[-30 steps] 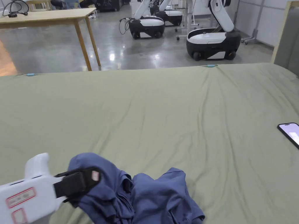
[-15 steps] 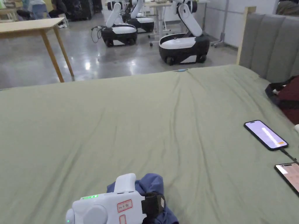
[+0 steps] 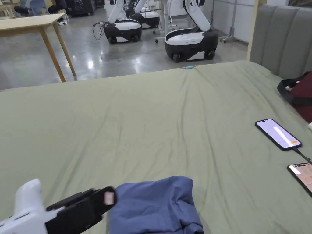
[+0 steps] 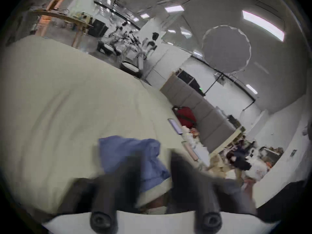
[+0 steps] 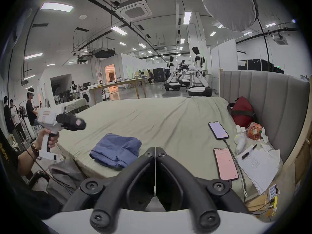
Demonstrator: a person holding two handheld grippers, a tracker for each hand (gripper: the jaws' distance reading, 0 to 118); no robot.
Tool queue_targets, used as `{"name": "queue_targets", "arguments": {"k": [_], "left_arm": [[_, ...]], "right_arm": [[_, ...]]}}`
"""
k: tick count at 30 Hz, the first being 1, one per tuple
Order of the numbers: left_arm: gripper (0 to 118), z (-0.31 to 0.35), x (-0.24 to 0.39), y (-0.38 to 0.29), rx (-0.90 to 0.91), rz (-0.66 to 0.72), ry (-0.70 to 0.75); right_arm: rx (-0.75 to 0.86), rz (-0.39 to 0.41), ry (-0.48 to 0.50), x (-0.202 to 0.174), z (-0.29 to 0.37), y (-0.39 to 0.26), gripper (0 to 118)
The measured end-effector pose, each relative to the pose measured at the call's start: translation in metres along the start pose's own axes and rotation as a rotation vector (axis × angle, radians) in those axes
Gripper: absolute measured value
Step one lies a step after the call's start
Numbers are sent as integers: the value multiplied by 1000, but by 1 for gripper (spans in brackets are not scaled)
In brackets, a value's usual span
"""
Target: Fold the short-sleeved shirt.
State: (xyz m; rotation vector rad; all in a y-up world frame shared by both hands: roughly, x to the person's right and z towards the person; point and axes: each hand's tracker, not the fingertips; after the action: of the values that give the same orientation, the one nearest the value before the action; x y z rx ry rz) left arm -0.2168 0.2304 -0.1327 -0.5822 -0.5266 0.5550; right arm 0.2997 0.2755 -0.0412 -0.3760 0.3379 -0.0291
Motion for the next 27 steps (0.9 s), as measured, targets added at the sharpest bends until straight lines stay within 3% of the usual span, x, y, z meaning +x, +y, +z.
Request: {"name": "queue_targets", "arguments": {"k": [3, 6, 13, 17, 20, 25, 27], "left_arm": [[0, 13, -3, -12, -21, -58, 125], [0, -2, 6, -6, -34, -38, 75], [0, -148, 36, -5, -278, -104, -21], [0, -217, 40, -31, -402, -166, 40], [0, -247, 29, -47, -472, -124, 58], [0, -233, 27, -42, -459, -111, 39], [0, -200, 33, -29, -359, -130, -47]], "right_arm": [[-10, 7, 12, -3, -8, 1, 1], [-11, 10, 24, -7, -13, 4, 1], [-6, 24, 45, -16, -11, 5, 1], [-9, 15, 38, -17, -3, 2, 1], [-10, 0, 20, -14, 4, 0, 1], [-15, -3, -6, -11, 2, 3, 1], [-5, -14, 9, -8, -6, 7, 1]]}}
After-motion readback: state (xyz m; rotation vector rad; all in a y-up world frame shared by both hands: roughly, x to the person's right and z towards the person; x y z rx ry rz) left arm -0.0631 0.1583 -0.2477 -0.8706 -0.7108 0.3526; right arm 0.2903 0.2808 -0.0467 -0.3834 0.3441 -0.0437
